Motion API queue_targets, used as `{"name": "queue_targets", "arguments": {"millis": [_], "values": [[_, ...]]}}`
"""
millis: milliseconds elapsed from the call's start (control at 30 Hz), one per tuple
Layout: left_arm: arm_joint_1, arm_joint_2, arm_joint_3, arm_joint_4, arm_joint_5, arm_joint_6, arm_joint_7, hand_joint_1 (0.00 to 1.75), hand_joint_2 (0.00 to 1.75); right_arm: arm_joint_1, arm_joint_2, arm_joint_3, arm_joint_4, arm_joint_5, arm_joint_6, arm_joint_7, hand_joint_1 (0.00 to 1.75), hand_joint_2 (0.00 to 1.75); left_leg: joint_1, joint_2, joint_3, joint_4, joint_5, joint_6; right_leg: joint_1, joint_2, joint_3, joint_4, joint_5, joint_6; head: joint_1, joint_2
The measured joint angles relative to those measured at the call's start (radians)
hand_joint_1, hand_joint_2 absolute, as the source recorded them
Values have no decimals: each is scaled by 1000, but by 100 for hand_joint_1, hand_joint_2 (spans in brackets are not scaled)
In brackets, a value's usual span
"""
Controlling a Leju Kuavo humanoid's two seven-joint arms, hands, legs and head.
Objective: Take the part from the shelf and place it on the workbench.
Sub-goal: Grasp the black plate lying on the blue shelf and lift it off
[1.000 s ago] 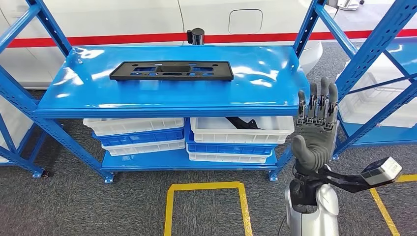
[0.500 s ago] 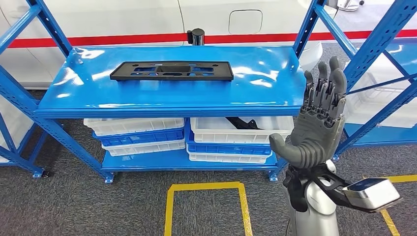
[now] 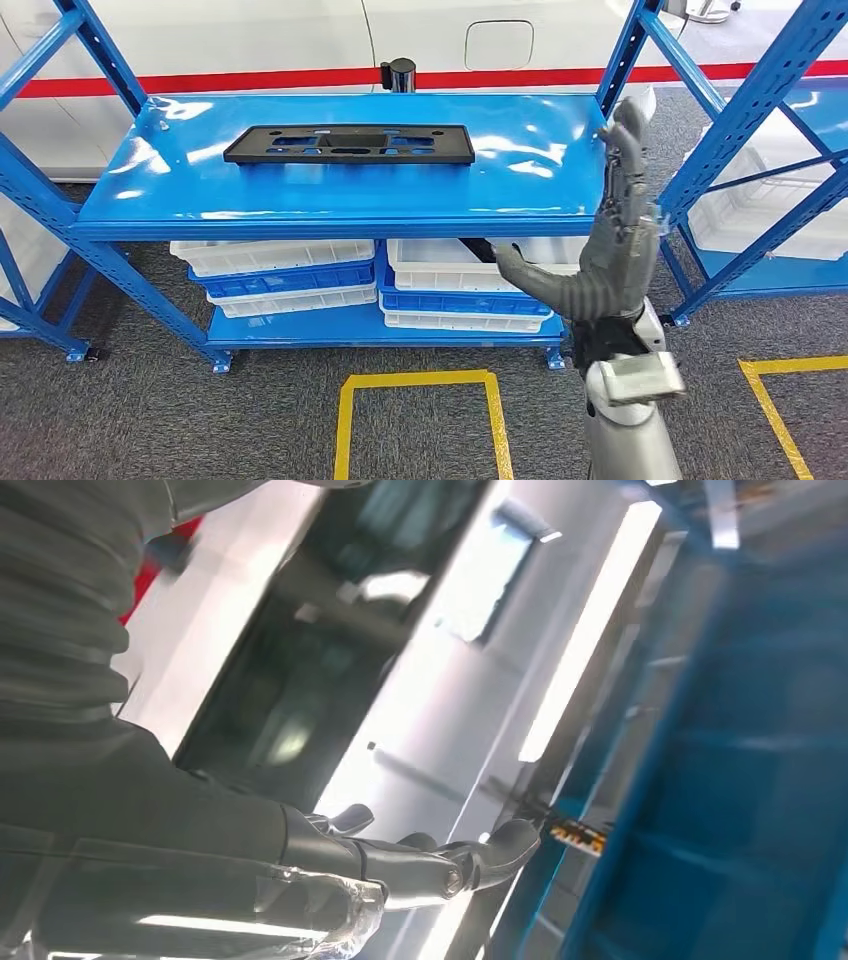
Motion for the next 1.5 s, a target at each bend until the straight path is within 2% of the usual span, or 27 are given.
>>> {"name": "queue_targets", "arguments": {"millis": [167, 367, 533, 767, 933, 1333, 1500], "values": [[0, 0, 0, 1, -1, -1, 0, 0, 0, -45, -17, 92, 95, 252, -147, 102, 0, 175, 0, 0, 0, 0, 0, 0, 0, 0, 0, 0, 0, 0, 0, 0], [-1, 0, 0, 1, -15, -17, -14, 0, 0, -95, -20, 181, 210, 439, -241, 191, 0, 175, 0, 0, 0, 0, 0, 0, 0, 0, 0, 0, 0, 0, 0, 0], [-5, 0, 0, 4, -20, -31, -32, 0, 0, -125, -14, 260, 313, 586, -265, 270, 0, 175, 0, 0, 0, 0, 0, 0, 0, 0, 0, 0, 0, 0, 0, 0], [-7, 0, -1, 7, -22, -72, -84, 0, 0, -184, 13, 342, 478, 750, -251, 404, 0, 175, 0, 0, 0, 0, 1, 0, 0, 0, 0, 0, 0, 0, 0, 0], [-7, -1, -3, 8, -25, -75, -114, 0, 0, -228, 47, 368, 597, 823, -252, 479, 0, 175, 0, 0, 0, 0, 1, 1, 0, 0, 0, 0, 0, 0, 0, 0], [-8, 0, -4, 8, -32, -110, -135, 0, 0, -349, 104, 382, 875, 908, -284, 547, 0, 175, 0, 0, 0, 0, 1, 1, 0, 0, 0, 0, 0, 0, 0, 0], [-8, 6, -4, 8, -34, -99, -123, 0, 0, -364, 117, 382, 938, 918, -297, 556, 0, 175, -5, 0, -3, 5, -3, 6, -11, 0, -1, -1, 2, 3, 0, 0]]}}
